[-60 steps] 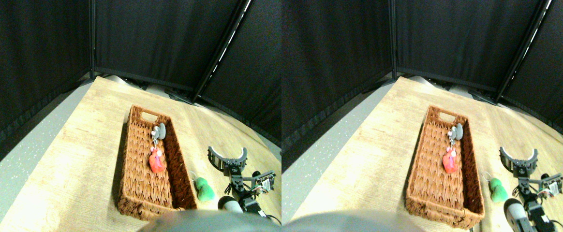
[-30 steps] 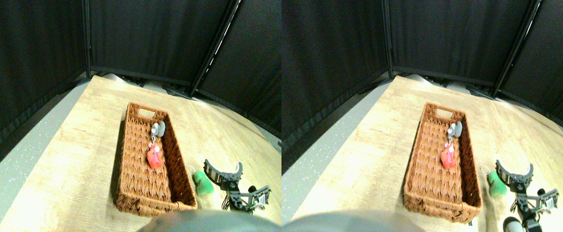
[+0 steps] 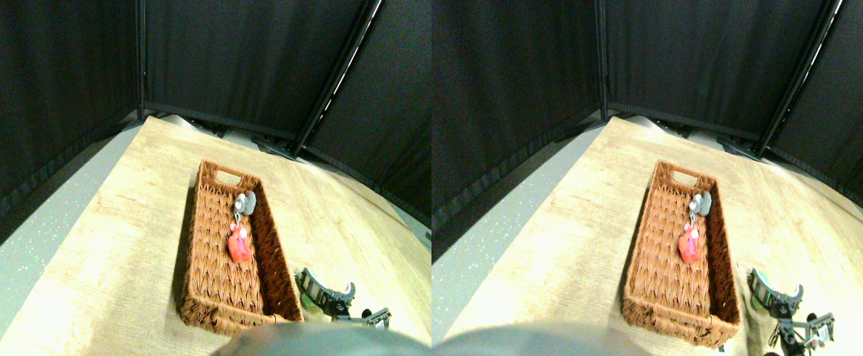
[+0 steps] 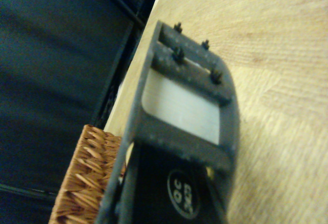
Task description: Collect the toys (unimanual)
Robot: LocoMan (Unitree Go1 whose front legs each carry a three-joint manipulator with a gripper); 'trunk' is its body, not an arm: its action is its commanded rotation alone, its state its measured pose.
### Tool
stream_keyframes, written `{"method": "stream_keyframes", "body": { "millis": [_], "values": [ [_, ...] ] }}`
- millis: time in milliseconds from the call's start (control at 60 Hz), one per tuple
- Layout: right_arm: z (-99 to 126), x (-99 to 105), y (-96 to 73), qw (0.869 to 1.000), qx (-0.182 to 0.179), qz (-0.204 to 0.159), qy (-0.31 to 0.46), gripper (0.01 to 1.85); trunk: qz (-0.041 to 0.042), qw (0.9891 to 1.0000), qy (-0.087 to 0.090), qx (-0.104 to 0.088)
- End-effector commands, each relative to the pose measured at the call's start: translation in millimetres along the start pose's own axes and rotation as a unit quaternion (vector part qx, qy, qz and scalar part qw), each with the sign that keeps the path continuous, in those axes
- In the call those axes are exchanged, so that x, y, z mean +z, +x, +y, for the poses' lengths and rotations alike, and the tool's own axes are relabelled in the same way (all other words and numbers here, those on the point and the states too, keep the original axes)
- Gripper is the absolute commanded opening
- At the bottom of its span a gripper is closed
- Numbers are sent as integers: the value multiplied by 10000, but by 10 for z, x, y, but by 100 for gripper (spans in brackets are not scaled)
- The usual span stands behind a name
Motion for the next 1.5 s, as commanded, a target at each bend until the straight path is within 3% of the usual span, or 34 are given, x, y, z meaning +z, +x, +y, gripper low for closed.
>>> {"method": "stream_keyframes", "body": {
  "millis": [17,450,550,583,617,767,950,1183,1267,1500],
  "values": [
    [-78,9,38,9998,-178,-91,69,100,80,9999,-95,47],
    [-208,6,175,9995,-258,-173,77,77,107,9999,-71,80],
    [-175,-20,206,9995,-202,-257,3,48,106,9999,-63,81],
    [-154,-29,207,9989,-149,-417,-144,21,106,9999,-63,81],
    [-129,-47,195,9978,-127,-647,-118,6,106,9999,-63,81],
    [-47,-60,178,9948,-25,-961,-344,6,98,9999,-42,54],
    [157,-47,169,9969,335,-546,-454,6,28,10000,-81,49],
    [711,-260,36,9945,765,310,-645,6,-95,9997,-216,66],
    [877,-366,5,9894,942,366,-1045,6,-134,9994,-299,113],
    [1173,-631,-64,9872,1020,710,-999,6,-203,9978,-540,324]
  ]
}}
